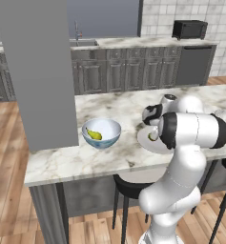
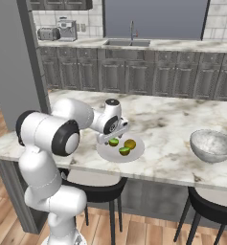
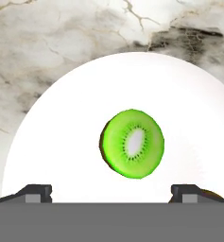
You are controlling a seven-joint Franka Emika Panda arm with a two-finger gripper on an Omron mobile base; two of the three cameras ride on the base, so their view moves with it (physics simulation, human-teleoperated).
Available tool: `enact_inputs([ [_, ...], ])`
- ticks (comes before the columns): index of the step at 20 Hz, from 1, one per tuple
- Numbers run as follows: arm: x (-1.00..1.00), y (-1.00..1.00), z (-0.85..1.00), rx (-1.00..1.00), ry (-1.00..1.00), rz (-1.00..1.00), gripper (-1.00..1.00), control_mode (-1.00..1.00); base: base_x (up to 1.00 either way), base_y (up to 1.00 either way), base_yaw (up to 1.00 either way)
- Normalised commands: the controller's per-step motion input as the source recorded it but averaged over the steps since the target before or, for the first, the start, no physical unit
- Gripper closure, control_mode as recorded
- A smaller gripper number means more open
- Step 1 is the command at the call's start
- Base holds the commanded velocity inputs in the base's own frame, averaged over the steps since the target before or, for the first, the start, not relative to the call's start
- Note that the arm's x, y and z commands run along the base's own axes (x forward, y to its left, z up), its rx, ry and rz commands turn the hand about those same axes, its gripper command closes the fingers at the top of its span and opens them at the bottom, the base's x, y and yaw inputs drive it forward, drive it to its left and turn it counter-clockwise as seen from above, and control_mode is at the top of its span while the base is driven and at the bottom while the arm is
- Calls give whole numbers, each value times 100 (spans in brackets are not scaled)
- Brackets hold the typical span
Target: Take the fruits from the plate on the dining counter and place two fruits in each bowl.
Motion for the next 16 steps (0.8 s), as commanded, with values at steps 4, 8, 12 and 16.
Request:
enact_inputs([
  [4, 16, 3, -5, 0, 0, 0, -100, -100, 0, 0, 0],
  [8, 11, 0, -11, 0, 0, 0, -100, -100, 0, 0, 0],
  [12, 7, 0, -17, 0, 0, 0, -100, -100, 0, 0, 0],
  [16, 8, 0, -10, 0, 0, 0, -100, -100, 0, 0, 0],
])
